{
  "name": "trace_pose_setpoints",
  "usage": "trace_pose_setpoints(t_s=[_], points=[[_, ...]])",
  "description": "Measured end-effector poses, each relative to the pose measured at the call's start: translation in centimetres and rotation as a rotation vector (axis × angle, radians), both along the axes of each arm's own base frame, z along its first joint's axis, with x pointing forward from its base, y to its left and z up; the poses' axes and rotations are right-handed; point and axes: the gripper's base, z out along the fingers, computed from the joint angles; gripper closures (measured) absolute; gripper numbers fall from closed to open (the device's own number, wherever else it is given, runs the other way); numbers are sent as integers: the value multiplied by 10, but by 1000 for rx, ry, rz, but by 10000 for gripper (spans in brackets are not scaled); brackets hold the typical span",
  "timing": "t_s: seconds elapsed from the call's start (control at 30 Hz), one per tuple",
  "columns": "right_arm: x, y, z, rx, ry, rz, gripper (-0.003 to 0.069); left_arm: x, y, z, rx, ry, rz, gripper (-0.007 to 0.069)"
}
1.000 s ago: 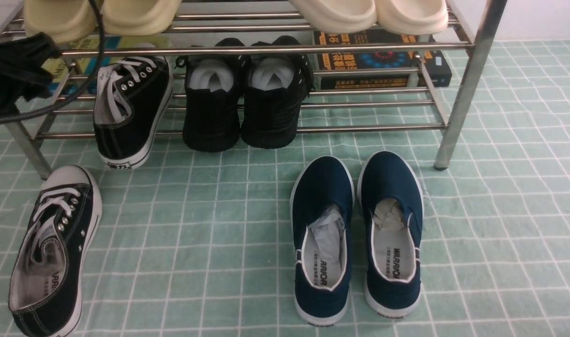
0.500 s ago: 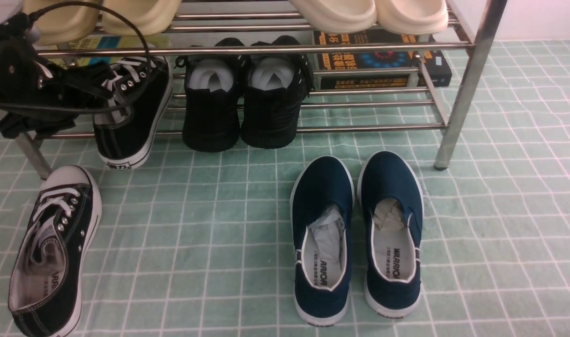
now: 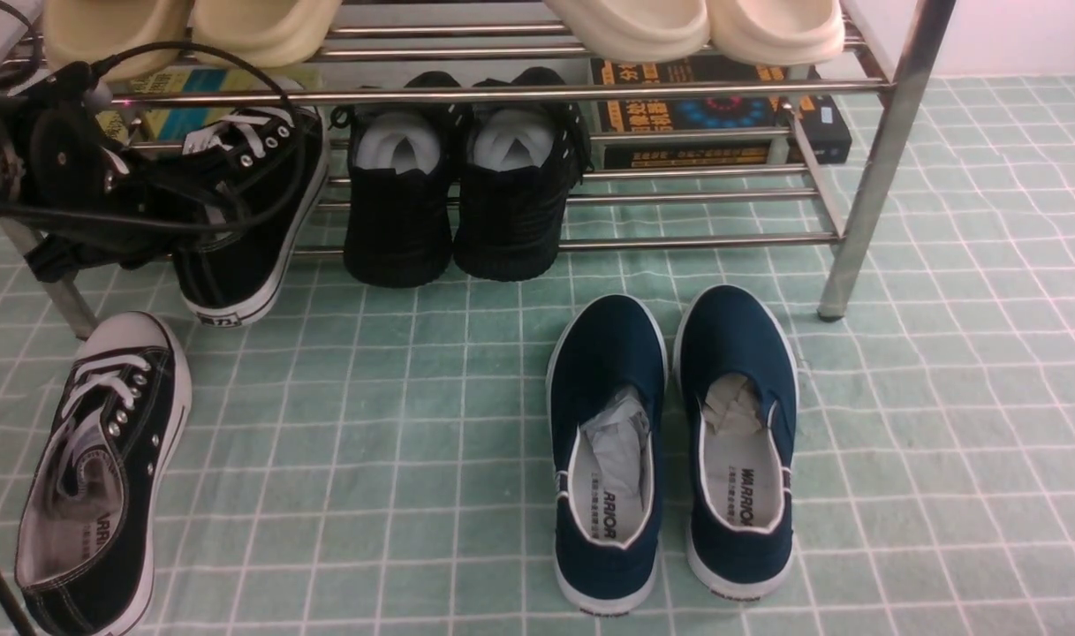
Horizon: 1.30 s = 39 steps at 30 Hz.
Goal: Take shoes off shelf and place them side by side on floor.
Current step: 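Set the held shoe down on the floor in front of the rack with the left gripper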
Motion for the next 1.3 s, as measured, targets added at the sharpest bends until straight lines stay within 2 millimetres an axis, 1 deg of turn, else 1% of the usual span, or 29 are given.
trace_pose_setpoints(t_s=[0.03,0.07,0.1,0.13,0.17,0.2,0.23,0.27,0.37,0.4,0.47,0.5,0.57,0.6,0.67,0.7,0.73,0.83,0.97,1.13,1.23,1.27,1.3], points=[[0,0,0,0,0,0,421,-5,0,4,9,29,-3,602],[0,0,0,0,0,0,421,-5,0,4,9,29,-4,605],[0,0,0,0,0,0,421,-12,1,10,19,54,-9,612],[0,0,0,0,0,0,421,-27,2,25,39,105,-18,617],[0,0,0,0,0,0,421,-34,2,30,47,133,-23,617],[0,0,0,0,0,0,421,-47,2,45,60,144,-31,617],[0,0,0,0,0,0,421,-50,3,46,62,162,-31,617],[0,0,0,0,0,0,421,-67,4,59,77,204,-37,617],[0,0,0,0,0,0,421,-92,4,76,81,269,-37,617],[0,0,0,0,0,0,421,-100,4,77,78,294,-37,617],[0,0,0,0,0,0,421,-109,3,75,64,314,-42,616],[0,0,0,0,0,0,421,-112,3,72,55,325,-43,616],[0,0,0,0,0,0,421,-118,1,59,29,353,-43,616],[0,0,0,0,0,0,421,-118,1,59,29,349,-43,616],[0,0,0,0,0,0,421,-121,-1,42,-8,367,-25,616],[0,0,0,0,0,0,421,-122,-1,37,-17,373,-20,616],[0,0,0,0,0,0,421,-123,-2,28,-40,356,-1,616],[0,0,0,0,0,0,421,-122,-3,18,-73,322,30,616],[0,0,0,0,0,0,421,-120,-3,15,-88,271,45,613],[0,0,0,0,0,0,421,-120,-3,15,-91,268,45,601],[0,0,0,0,0,0,421,-120,-3,15,-88,268,41,571],[0,0,0,0,0,0,421,-120,-3,15,-80,269,27,528],[0,0,0,0,0,0,421,-120,-3,15,-80,269,26,517]])
